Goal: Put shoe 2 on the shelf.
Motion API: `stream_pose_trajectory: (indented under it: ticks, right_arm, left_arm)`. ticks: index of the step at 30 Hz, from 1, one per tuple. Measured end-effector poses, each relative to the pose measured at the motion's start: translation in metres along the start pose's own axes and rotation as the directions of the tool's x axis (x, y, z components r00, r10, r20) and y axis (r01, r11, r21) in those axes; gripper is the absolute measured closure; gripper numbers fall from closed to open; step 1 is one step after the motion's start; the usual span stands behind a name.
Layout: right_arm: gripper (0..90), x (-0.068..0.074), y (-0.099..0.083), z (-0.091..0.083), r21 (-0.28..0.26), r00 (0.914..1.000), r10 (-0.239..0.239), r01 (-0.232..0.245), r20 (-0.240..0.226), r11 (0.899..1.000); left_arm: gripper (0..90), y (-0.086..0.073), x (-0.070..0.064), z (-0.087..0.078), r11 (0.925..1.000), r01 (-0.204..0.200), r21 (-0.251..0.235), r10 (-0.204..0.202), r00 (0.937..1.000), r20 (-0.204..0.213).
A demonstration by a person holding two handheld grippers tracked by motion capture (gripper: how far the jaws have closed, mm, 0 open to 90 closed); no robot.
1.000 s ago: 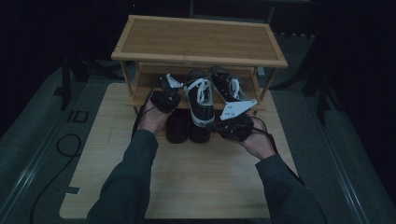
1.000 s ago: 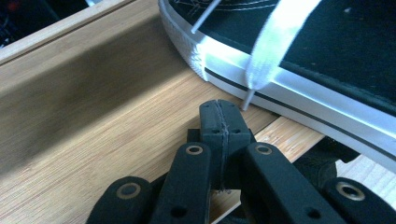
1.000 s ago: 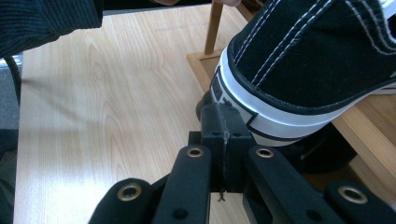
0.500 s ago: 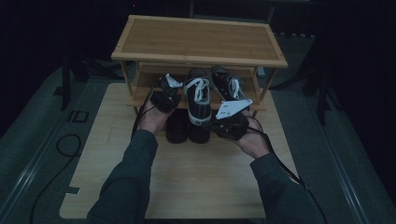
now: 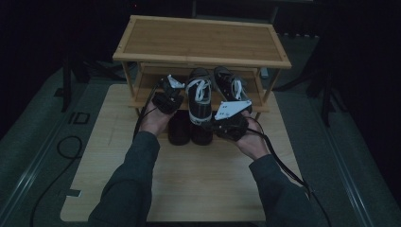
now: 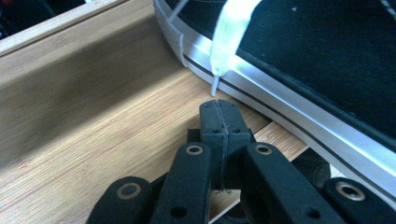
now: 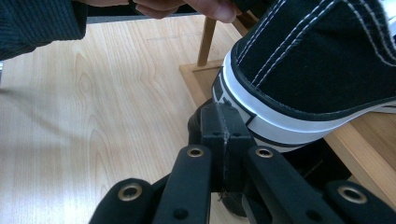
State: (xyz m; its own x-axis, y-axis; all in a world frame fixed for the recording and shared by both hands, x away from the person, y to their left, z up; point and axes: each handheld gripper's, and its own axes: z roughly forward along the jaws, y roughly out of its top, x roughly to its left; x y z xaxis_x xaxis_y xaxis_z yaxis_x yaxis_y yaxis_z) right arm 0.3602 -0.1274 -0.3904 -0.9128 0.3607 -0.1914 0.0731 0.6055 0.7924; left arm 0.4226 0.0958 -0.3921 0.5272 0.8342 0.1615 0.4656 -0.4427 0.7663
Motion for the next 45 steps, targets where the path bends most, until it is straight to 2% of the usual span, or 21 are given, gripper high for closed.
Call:
stream_pose_trajectory:
  ticks: [4, 6, 15, 21, 24, 27, 36, 45]
  right_arm:
    - [90.0, -0.004, 0.000, 0.006, 0.006, 0.9982, 0.020, -0.020, 0.057, 1.000]
    - [90.0, -0.007, 0.000, 0.008, -0.006, 0.9984, 0.040, -0.039, 0.041, 0.999]
    - [90.0, -0.008, 0.003, 0.014, -0.014, 0.9982, 0.042, -0.041, 0.043, 0.999]
    - [90.0, -0.006, 0.005, 0.020, -0.020, 0.9963, 0.035, -0.034, 0.079, 0.999]
    - [90.0, -0.010, 0.005, 0.021, -0.014, 0.9909, 0.052, -0.050, 0.124, 0.999]
    - [90.0, -0.014, 0.005, 0.022, -0.018, 0.9919, 0.059, -0.057, 0.113, 0.998]
    - [90.0, -0.011, 0.018, 0.034, 0.015, 0.9928, 0.032, -0.034, 0.116, 0.999]
    - [90.0, -0.015, 0.015, 0.031, 0.026, 0.9916, 0.038, -0.041, 0.124, 0.999]
  left_arm:
    - [90.0, 0.000, 0.000, 0.000, 1.0000, 0.005, -0.004, -0.005, 1.0000, -0.001]
    - [90.0, -0.001, 0.000, 0.000, 0.9999, 0.008, -0.008, -0.008, 1.0000, 0.003]
    - [90.0, 0.000, 0.000, 0.000, 0.9999, 0.010, -0.007, -0.010, 0.9999, 0.001]
    - [90.0, -0.001, -0.001, 0.000, 0.9999, 0.010, -0.009, -0.010, 0.9999, 0.000]
    - [90.0, -0.001, 0.000, 0.000, 1.0000, 0.005, -0.007, -0.005, 1.0000, 0.000]
    - [90.0, -0.001, 0.000, 0.000, 1.0000, 0.005, -0.008, -0.005, 1.0000, 0.000]
    - [90.0, -0.001, -0.001, 0.000, 0.9998, 0.015, -0.015, -0.015, 0.9999, 0.000]
    - [90.0, -0.002, 0.000, 0.000, 0.9996, 0.021, -0.018, -0.021, 0.9998, 0.004]
